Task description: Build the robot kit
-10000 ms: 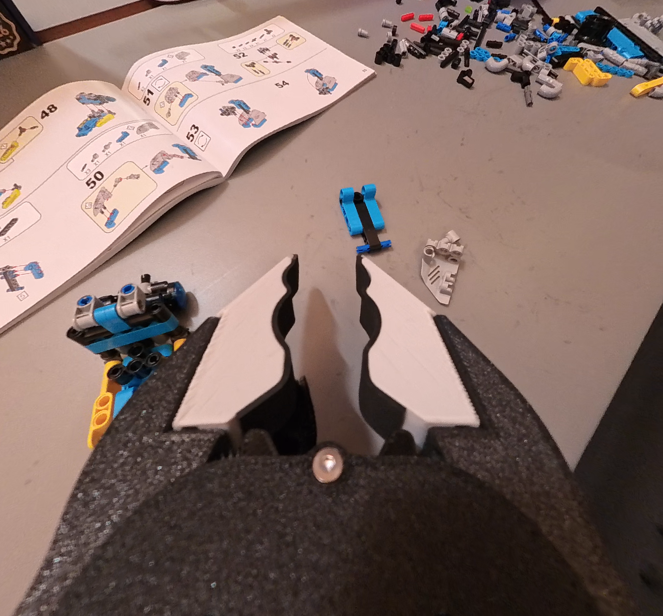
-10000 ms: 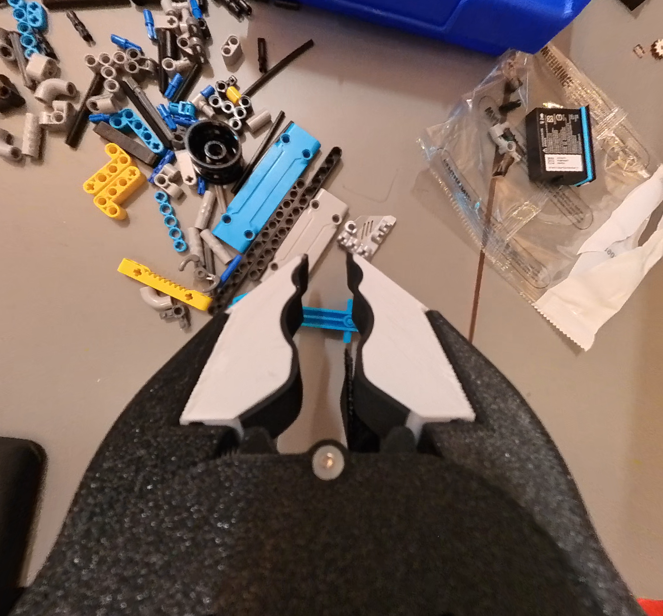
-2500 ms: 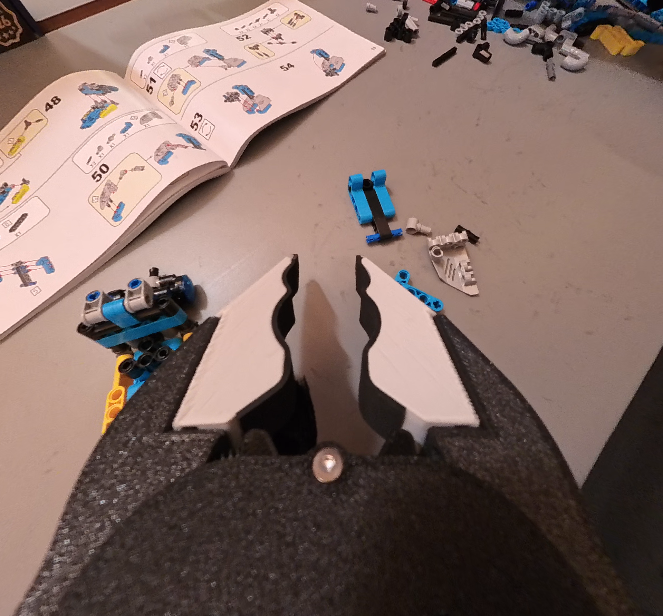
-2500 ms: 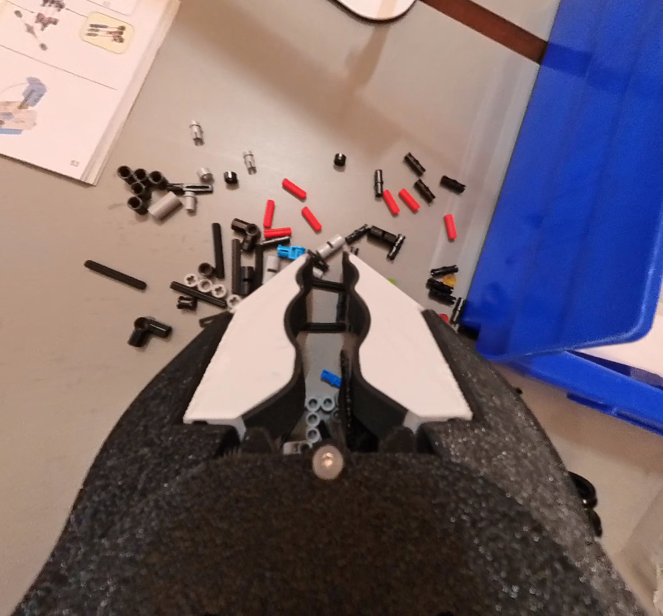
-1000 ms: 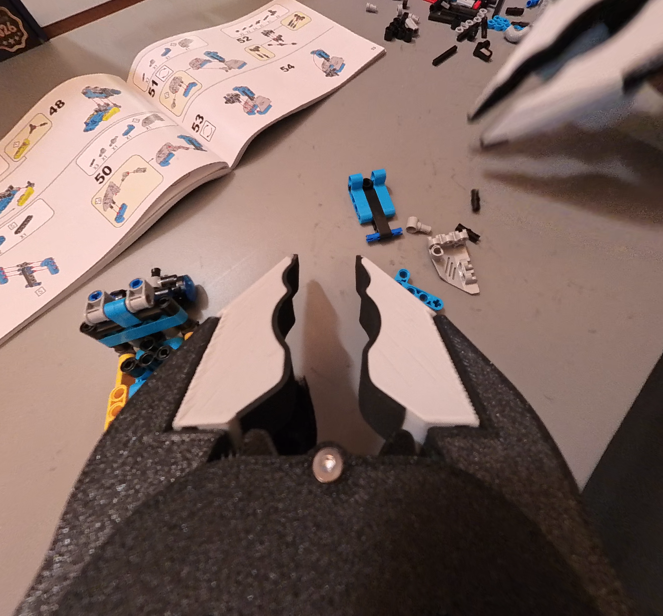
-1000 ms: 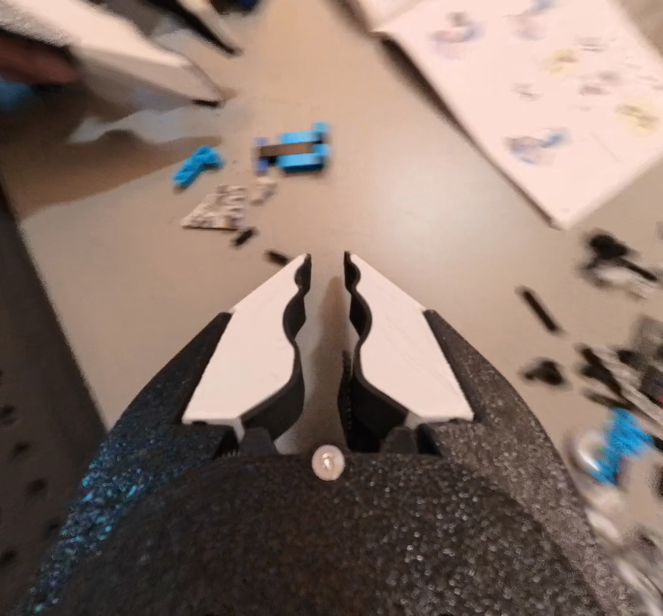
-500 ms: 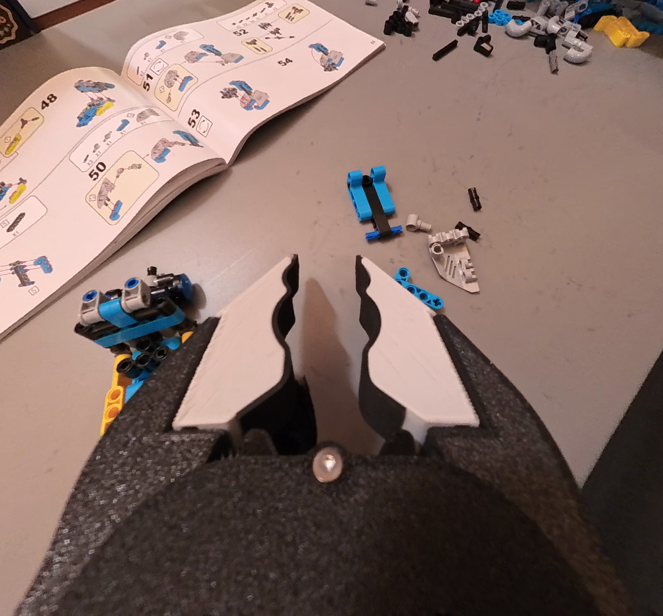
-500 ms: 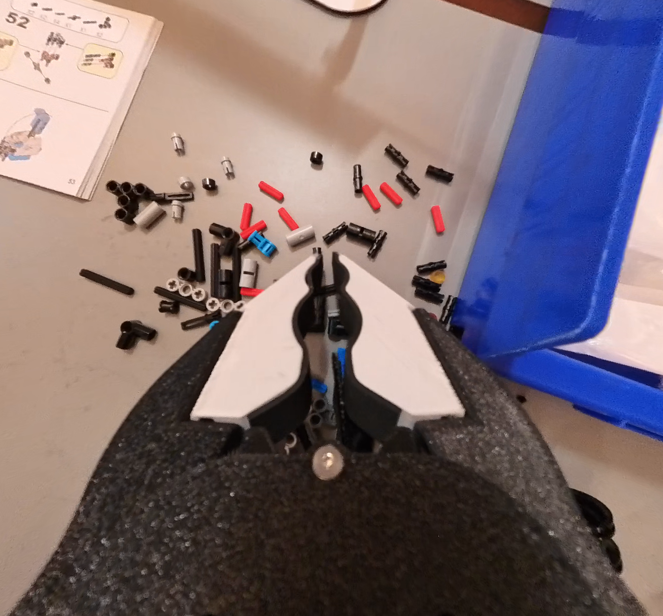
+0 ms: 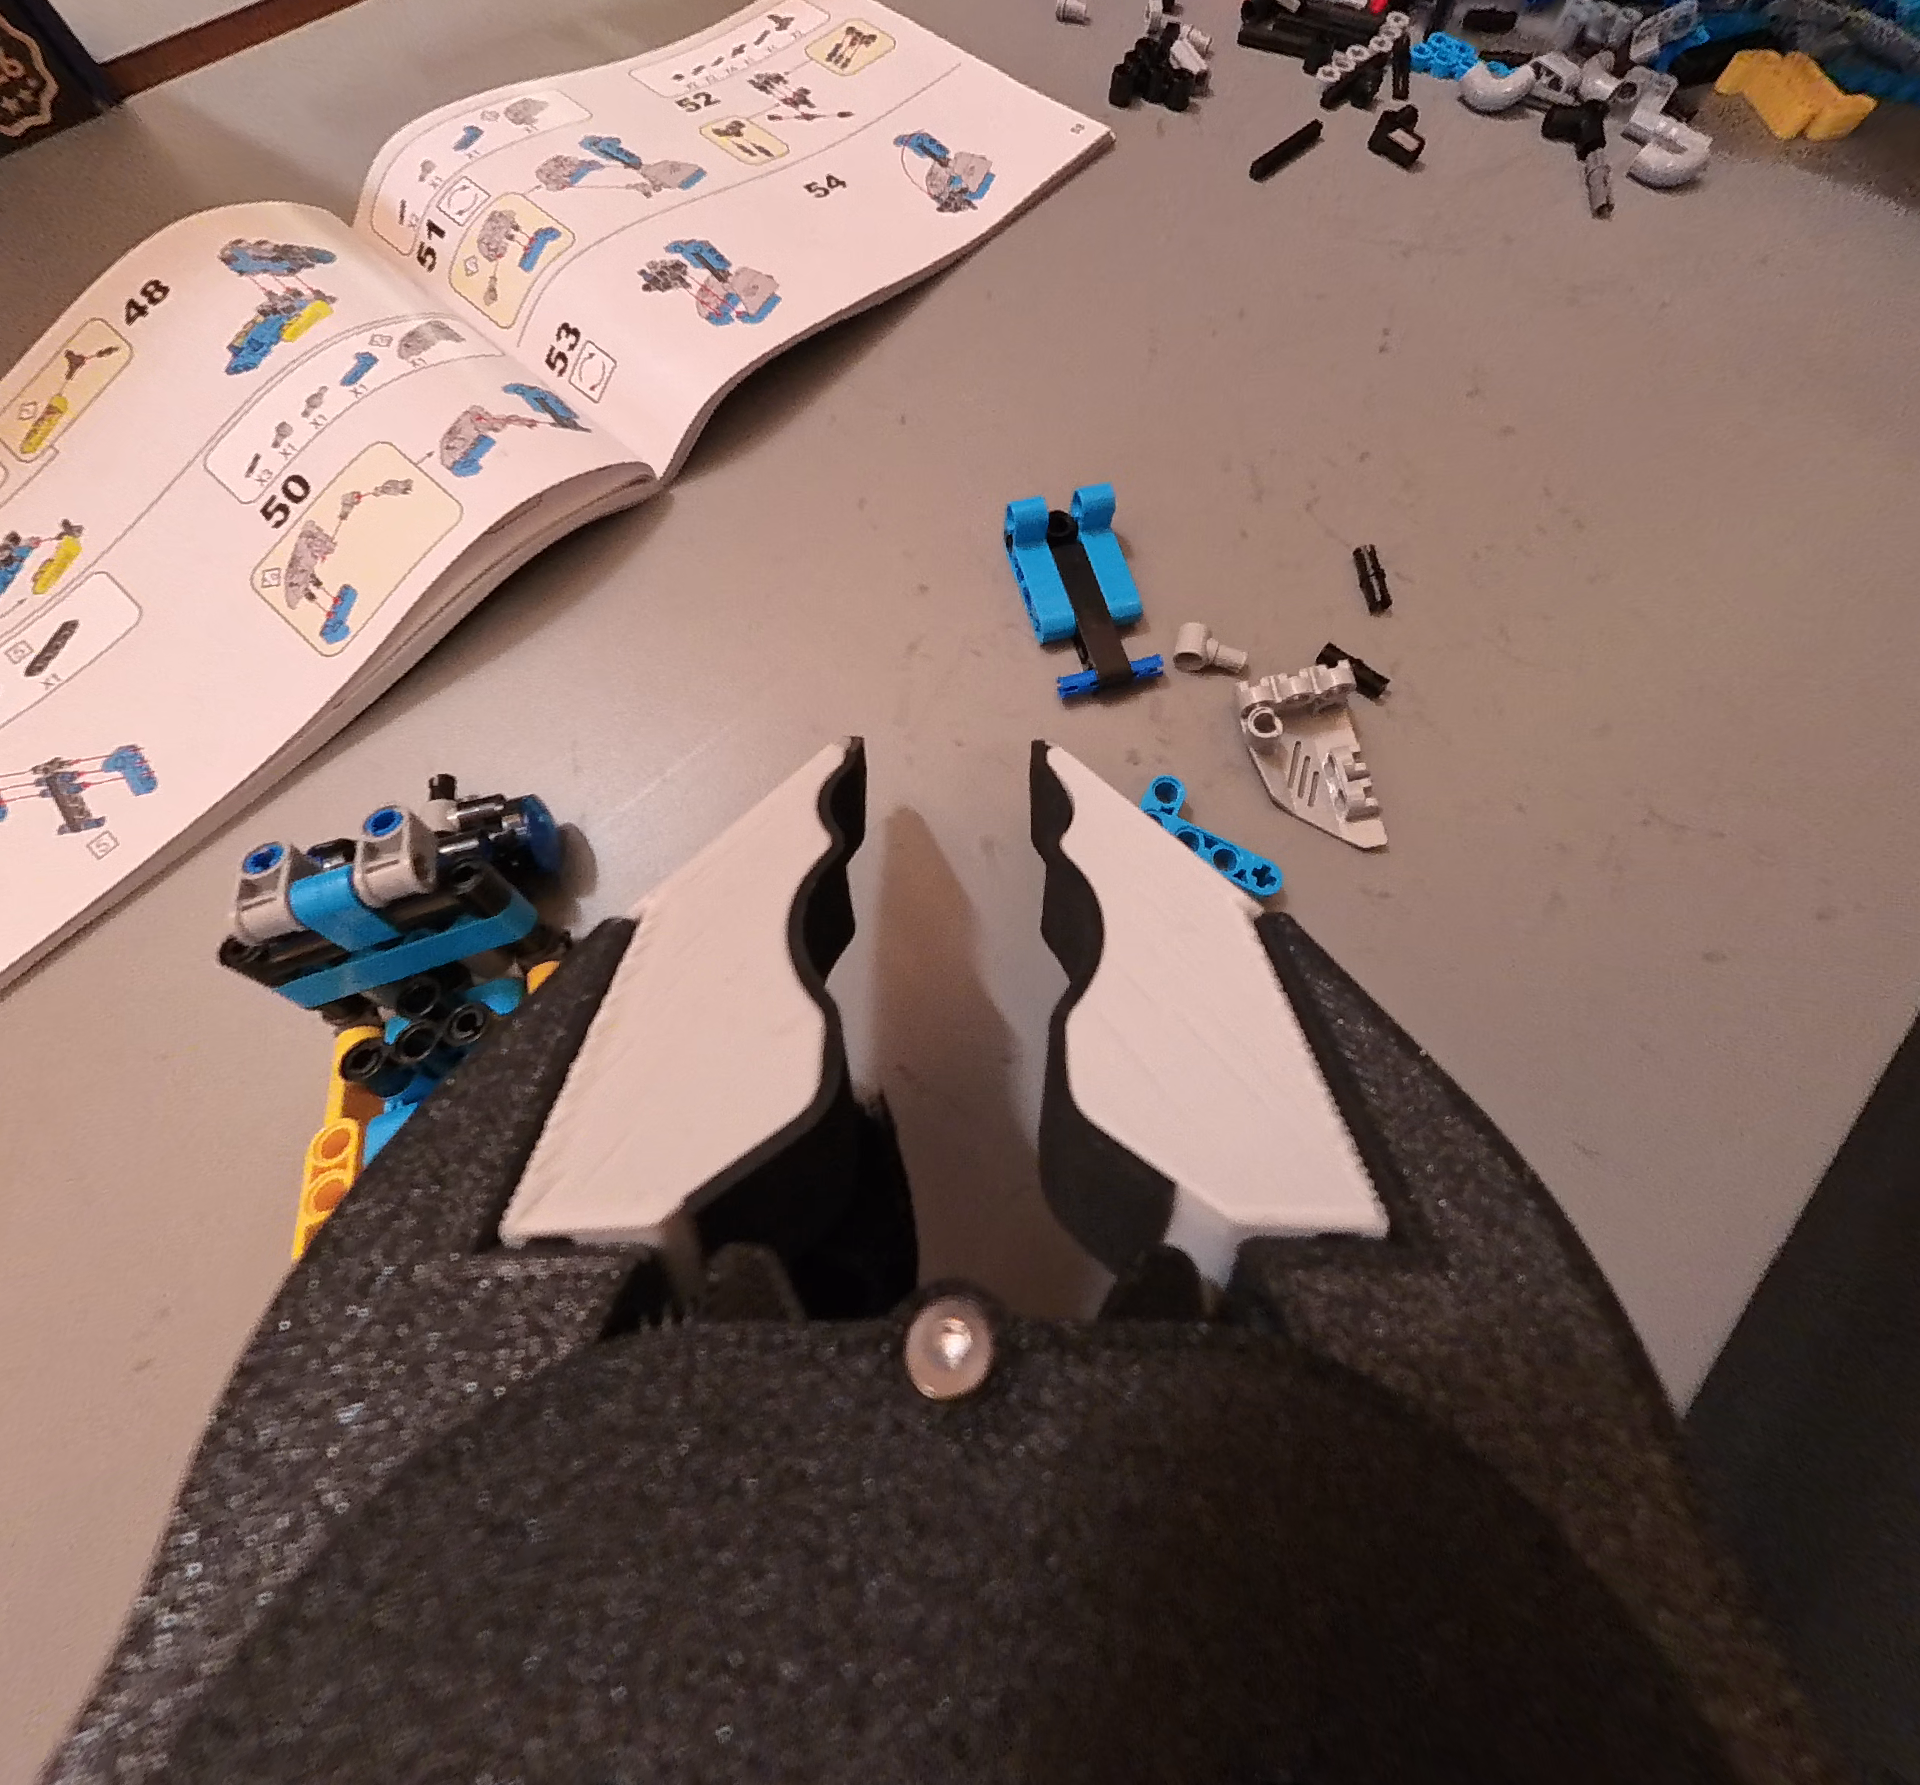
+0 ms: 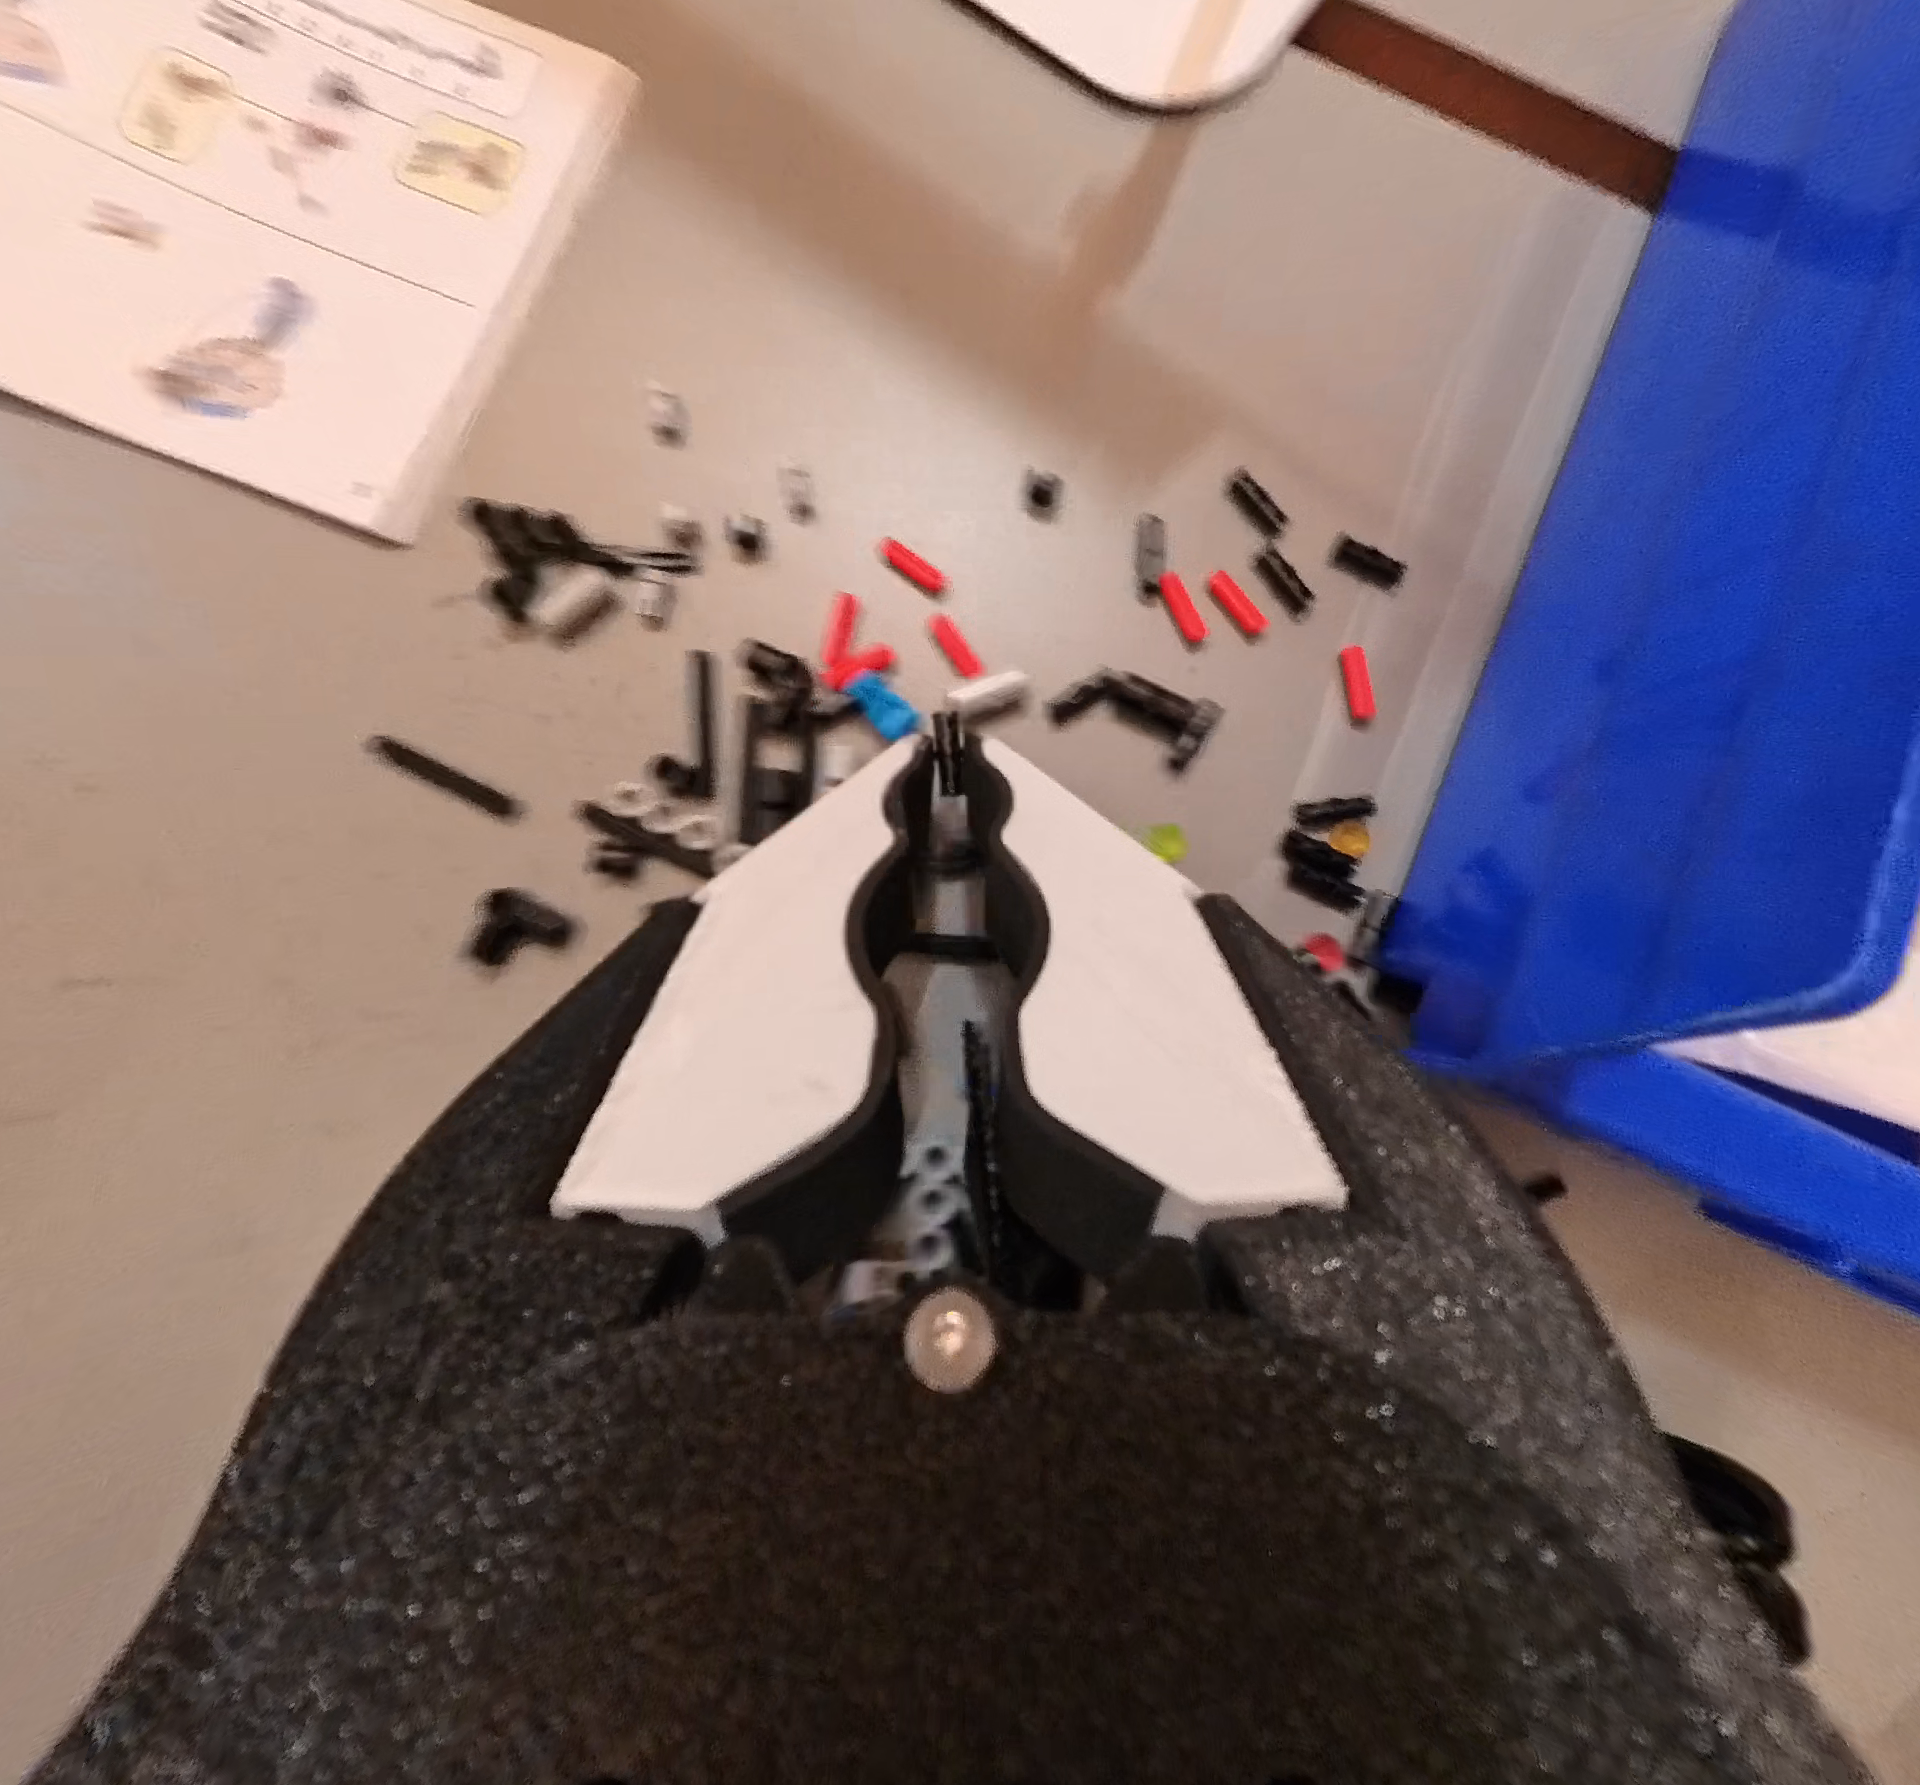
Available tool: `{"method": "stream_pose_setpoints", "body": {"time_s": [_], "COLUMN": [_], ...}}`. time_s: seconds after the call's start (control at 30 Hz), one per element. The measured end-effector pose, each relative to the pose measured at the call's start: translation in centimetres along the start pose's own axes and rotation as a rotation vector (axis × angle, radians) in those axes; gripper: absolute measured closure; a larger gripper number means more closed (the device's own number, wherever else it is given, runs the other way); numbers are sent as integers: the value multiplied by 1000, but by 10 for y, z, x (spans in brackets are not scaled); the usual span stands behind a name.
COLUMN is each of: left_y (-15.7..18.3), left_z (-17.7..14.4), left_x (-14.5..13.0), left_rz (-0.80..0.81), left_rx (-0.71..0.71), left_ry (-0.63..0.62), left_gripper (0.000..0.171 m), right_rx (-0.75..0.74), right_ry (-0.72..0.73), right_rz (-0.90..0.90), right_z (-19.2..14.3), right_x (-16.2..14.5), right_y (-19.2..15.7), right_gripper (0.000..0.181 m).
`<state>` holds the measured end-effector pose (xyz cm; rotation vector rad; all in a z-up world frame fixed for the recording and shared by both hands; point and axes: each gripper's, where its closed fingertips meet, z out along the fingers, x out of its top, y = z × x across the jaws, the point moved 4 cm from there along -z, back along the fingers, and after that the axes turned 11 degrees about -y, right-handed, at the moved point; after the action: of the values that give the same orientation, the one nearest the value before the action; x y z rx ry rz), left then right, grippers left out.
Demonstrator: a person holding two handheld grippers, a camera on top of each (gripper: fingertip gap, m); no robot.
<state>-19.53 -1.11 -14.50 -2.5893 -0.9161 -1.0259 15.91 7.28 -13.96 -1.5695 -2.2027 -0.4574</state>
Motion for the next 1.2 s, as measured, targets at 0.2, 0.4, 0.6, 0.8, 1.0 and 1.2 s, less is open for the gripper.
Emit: {"method": "stream_pose_setpoints", "body": {"time_s": [0.2, 0.4, 0.6, 0.8, 1.0, 1.2], "left_y": [0, 0, 2, 0, -1, -1], "left_z": [1, 0, 0, -1, -2, 0], "left_x": [0, 0, 0, 1, 1, 1], "left_rz": [0, 5, 17, -3, -22, -73], "left_rx": [-1, 2, 7, -1, -23, -121], "left_ry": [-8, 0, 1, 10, 17, 6], "left_gripper": [140, 140, 140, 140, 140, 140], "right_rx": [422, 526, 526, 575, 574, 438], "right_ry": [59, -32, -84, 45, 210, 233], "right_rz": [-294, -527, -530, -398, -139, -141], "right_z": [-37, -32, -24, -34, -23, -17], "right_x": [-9, -49, -55, -22, 23, 19], "right_y": [-131, -226, -235, -232, -222, -198], "right_gripper": [176, 176, 176, 152, 143, 150]}}
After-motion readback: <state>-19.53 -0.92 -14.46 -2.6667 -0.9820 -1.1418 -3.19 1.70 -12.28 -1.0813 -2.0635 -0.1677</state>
